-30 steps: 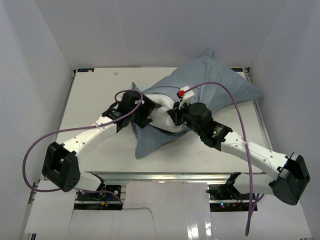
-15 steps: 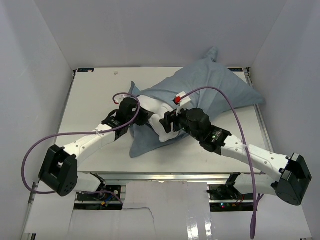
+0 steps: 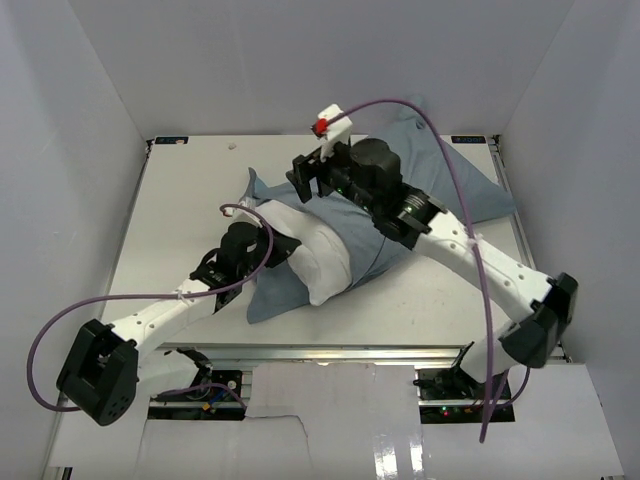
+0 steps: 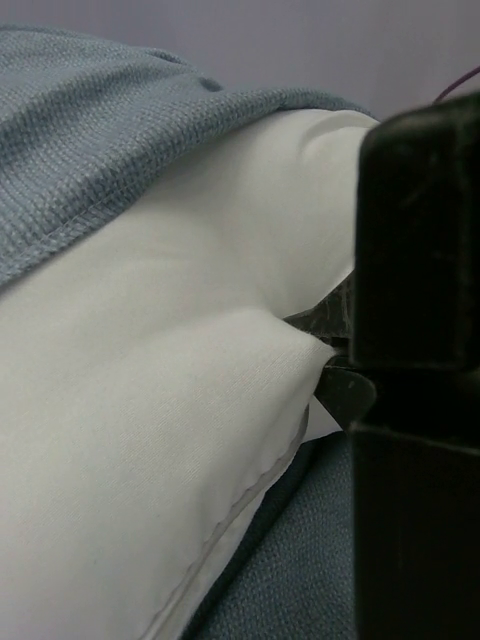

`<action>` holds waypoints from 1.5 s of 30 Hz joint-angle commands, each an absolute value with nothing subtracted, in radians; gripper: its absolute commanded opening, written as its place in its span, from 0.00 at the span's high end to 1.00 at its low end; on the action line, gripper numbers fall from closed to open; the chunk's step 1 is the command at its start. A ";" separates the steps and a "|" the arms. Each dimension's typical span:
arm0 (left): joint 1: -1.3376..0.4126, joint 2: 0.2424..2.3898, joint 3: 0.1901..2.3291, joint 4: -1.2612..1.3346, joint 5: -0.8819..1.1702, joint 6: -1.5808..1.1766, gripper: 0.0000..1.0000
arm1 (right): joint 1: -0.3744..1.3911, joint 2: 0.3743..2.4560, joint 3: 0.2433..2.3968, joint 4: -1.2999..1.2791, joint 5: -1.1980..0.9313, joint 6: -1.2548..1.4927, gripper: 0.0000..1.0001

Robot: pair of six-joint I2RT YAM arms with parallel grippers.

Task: Remove the pillowcase from the pillow

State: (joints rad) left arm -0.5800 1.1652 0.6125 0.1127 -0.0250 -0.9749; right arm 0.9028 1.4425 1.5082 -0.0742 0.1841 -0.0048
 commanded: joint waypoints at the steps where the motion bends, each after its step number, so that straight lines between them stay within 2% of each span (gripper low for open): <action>1: -0.580 1.097 0.583 0.198 -0.002 -0.908 1.00 | 0.855 1.641 1.642 -0.224 0.082 -0.078 0.18; 6: -0.580 1.081 0.577 0.201 -0.002 -0.893 1.00 | 0.844 1.912 1.873 -0.386 -0.046 -0.152 0.18; 10: -0.580 1.083 0.575 0.206 0.031 -0.896 1.00 | 0.839 2.034 1.943 -0.399 -0.055 -0.172 0.17; 13: -0.580 1.075 0.580 0.206 0.026 -0.891 1.00 | 0.821 2.117 1.996 -0.431 -0.032 -0.164 0.21; 16: -0.580 1.057 0.581 0.204 0.025 -0.890 1.00 | 0.796 2.141 1.982 -0.417 -0.057 -0.150 0.47; 17: -0.580 1.046 0.581 0.204 0.018 -0.891 1.00 | 0.782 2.141 1.974 -0.393 -0.029 -0.137 0.87; 18: -0.580 1.039 0.581 0.204 0.015 -0.894 1.00 | 0.776 2.138 1.954 -0.379 -0.008 -0.120 0.92; 28: -0.580 1.002 0.647 0.129 0.015 -0.891 1.00 | 0.658 2.144 2.023 -0.307 0.031 -0.020 0.92; 32: -0.580 0.996 0.640 0.129 0.015 -0.897 1.00 | 0.635 2.138 1.994 -0.298 -0.098 -0.018 0.66; 34: -0.581 1.002 0.640 0.129 0.015 -0.902 1.00 | 0.635 2.120 1.968 -0.270 -0.167 -0.017 0.65; 38: -0.580 1.019 0.646 0.130 0.018 -0.905 1.00 | 0.638 2.080 1.899 -0.215 -0.228 -0.012 0.67; 39: -0.581 1.019 0.646 0.130 0.017 -0.904 1.00 | 0.637 2.080 1.907 -0.218 -0.229 -0.009 0.73; 41: -0.581 1.017 0.644 0.130 0.015 -0.904 1.00 | 0.637 2.091 1.936 -0.238 -0.219 -0.009 0.92; 45: -0.581 1.017 0.650 0.129 0.018 -0.899 1.00 | 0.635 2.114 1.976 -0.236 -0.189 -0.008 0.92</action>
State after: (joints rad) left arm -0.5735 1.0603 0.6014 0.0895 -0.0151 -0.9058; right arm 0.6617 2.1220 1.9217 -0.2718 -0.2497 0.0135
